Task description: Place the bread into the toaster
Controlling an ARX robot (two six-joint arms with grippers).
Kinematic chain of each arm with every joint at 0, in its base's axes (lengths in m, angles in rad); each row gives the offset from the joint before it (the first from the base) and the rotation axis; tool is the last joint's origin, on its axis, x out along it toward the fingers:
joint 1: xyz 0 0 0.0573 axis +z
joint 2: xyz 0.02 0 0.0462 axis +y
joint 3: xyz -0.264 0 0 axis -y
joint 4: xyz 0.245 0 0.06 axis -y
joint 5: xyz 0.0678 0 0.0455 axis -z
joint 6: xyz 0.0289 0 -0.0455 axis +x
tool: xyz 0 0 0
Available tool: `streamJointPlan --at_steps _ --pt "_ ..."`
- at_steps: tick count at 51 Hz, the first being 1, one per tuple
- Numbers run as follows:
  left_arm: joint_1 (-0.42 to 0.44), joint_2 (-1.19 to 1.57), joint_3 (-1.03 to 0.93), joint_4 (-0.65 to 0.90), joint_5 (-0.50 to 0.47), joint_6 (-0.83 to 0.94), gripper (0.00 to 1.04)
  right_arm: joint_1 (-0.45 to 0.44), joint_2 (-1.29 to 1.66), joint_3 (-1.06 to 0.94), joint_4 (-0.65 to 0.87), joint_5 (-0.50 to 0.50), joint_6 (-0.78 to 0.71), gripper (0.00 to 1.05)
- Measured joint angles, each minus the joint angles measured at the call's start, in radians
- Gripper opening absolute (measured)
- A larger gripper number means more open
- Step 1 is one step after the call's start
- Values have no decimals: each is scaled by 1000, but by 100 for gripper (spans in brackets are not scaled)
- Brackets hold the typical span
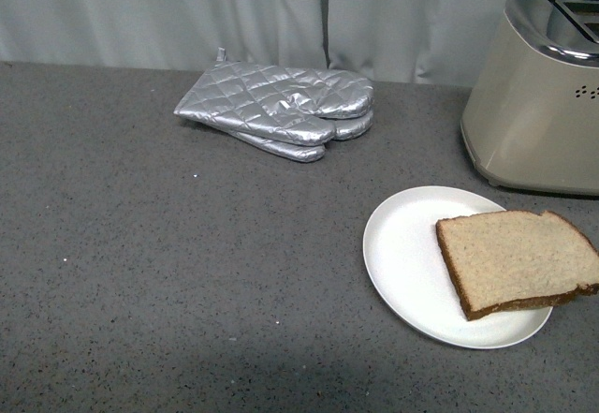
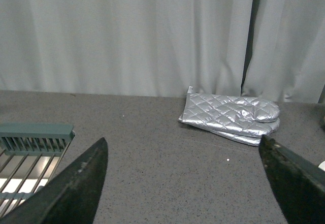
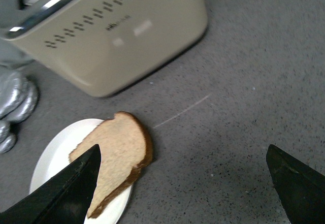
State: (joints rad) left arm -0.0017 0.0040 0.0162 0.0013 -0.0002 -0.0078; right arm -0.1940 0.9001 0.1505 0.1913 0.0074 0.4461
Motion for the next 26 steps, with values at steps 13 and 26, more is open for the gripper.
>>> streamJointPlan --at_steps 13,26 --pt "0 0 0 0 0 2 98 71 579 -18 401 70 165 95" --pt "0 0 0 0 0 2 98 113 811 0 570 75 247 95"
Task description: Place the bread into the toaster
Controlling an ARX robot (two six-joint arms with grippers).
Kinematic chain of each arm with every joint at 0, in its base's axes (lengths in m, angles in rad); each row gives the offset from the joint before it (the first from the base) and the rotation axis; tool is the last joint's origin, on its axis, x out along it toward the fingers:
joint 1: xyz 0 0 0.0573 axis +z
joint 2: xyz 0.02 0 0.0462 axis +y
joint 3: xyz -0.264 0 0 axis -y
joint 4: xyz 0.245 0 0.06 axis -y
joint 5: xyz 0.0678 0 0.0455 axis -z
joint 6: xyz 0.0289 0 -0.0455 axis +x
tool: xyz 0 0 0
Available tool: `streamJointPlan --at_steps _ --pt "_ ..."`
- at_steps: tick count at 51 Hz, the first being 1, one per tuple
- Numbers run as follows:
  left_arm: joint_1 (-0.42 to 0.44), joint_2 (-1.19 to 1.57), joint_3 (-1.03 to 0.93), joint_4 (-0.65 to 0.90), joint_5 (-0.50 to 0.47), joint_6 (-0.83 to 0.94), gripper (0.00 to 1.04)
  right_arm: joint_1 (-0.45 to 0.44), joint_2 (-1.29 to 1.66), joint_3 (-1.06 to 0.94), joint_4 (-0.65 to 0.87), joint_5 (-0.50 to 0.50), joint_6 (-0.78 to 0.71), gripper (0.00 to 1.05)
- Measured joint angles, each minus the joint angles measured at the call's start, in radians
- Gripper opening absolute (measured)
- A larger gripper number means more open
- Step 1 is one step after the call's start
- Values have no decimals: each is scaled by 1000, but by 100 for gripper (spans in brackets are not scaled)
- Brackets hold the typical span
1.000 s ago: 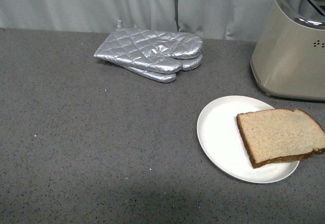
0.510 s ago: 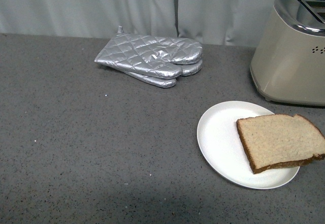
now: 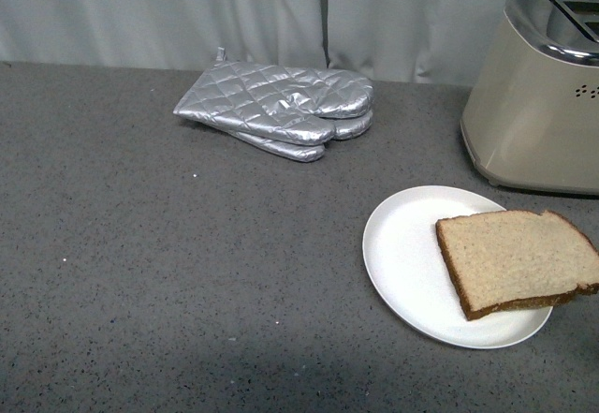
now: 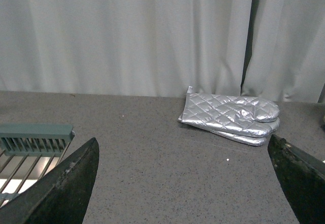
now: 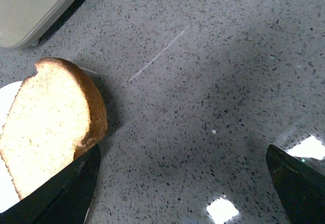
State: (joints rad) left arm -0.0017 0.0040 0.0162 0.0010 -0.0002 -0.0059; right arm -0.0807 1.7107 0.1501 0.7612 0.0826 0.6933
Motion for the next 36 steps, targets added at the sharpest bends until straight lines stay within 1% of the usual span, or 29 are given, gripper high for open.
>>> streamJointPlan --at_steps 13,36 --pt "0 0 0 0 0 0 98 44 180 87 113 7 65 95" --pt "0 0 0 0 0 0 98 118 341 277 75 37 122 95"
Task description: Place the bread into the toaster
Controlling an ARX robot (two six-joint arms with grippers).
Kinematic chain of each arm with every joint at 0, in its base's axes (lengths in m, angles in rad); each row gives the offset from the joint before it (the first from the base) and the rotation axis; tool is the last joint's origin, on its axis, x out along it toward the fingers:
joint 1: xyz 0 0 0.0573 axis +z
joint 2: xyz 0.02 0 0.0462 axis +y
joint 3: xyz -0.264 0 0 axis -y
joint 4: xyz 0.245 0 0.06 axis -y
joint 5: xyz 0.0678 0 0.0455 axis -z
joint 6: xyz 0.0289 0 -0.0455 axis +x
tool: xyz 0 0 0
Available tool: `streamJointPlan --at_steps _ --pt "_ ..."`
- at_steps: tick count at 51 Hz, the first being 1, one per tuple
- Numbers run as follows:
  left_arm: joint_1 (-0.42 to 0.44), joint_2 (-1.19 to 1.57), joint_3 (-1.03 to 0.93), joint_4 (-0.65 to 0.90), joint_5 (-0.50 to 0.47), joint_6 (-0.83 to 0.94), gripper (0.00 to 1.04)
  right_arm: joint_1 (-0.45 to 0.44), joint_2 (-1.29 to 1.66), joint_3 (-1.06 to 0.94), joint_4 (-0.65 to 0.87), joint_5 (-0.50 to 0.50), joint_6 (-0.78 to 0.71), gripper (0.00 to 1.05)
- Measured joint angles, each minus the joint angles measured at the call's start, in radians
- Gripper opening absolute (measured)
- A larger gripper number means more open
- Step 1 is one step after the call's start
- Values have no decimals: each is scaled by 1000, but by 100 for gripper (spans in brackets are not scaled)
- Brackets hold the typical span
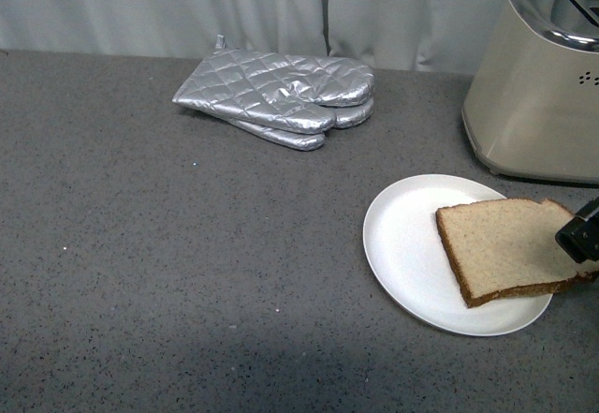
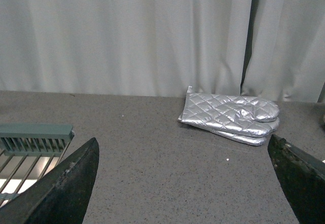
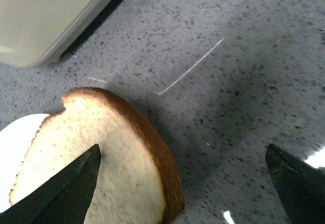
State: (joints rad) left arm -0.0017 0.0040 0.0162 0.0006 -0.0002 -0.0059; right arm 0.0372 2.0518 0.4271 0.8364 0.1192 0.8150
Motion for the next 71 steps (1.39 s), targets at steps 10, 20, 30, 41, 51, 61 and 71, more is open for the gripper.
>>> streamJointPlan --at_steps 10,20,30,41,51,61,71 --pt "0 0 0 0 0 0 98 24 28 81 -46 13 8 95" --pt "0 0 0 0 0 0 98 40 31 108 -79 29 31 79" --pt "0 0 0 0 0 0 98 58 -56 87 -108 16 57 44" --pt "0 0 0 0 0 0 98 86 -284 50 -186 8 77 8" --pt "0 0 0 0 0 0 98 97 -595 155 -412 18 117 2" --pt "0 0 0 0 0 0 98 34 -704 352 -558 84 146 2" --pt "0 0 0 0 0 0 98 -109 -663 537 -739 323 143 2"
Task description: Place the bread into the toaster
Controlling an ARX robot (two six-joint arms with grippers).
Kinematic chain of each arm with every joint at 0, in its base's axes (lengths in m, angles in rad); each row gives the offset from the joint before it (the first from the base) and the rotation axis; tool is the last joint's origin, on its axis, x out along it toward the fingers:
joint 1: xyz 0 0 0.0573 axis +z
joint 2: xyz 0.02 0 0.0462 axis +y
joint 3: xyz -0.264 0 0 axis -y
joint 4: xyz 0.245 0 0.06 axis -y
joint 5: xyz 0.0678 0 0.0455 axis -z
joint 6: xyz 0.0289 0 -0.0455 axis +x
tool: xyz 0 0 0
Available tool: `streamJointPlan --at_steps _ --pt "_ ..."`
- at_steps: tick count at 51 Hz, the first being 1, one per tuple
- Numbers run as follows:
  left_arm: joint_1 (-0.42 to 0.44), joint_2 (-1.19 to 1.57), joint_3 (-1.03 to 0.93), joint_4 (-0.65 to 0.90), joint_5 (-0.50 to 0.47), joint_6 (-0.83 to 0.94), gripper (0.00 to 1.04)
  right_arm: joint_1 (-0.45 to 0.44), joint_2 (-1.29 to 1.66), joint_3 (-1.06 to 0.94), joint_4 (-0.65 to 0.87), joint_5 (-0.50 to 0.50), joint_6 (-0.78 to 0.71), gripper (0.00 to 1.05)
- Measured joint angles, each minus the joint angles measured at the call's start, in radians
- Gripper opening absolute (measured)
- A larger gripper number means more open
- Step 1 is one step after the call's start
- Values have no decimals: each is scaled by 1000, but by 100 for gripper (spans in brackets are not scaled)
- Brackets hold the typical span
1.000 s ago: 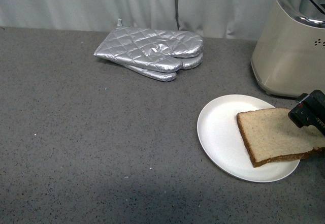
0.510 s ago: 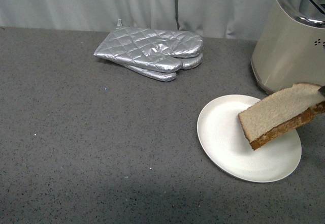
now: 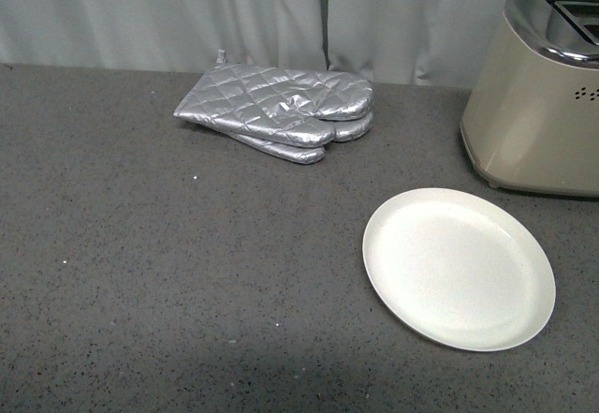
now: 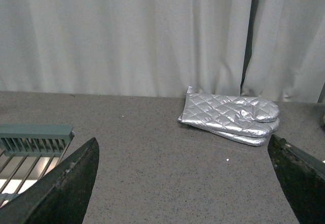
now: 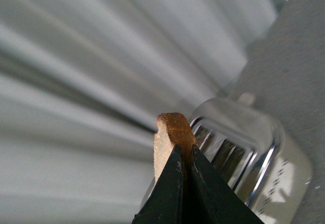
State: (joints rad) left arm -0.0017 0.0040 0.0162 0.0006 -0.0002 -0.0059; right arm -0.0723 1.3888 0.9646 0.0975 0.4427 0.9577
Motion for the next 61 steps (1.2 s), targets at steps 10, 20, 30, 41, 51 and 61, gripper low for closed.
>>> streamJointPlan --at_steps 10,20,30,41,51,61 --pt "0 0 0 0 0 0 98 -48 126 41 -116 76 72 2" --pt "0 0 0 0 0 0 98 -29 175 86 -152 121 122 2" --pt "0 0 0 0 0 0 98 -13 219 166 -219 222 165 2" --pt "0 0 0 0 0 0 98 28 275 235 -275 285 203 2" --pt "0 0 0 0 0 0 98 65 319 290 -309 338 222 2" --pt "0 0 0 0 0 0 98 104 372 350 -333 347 193 24"
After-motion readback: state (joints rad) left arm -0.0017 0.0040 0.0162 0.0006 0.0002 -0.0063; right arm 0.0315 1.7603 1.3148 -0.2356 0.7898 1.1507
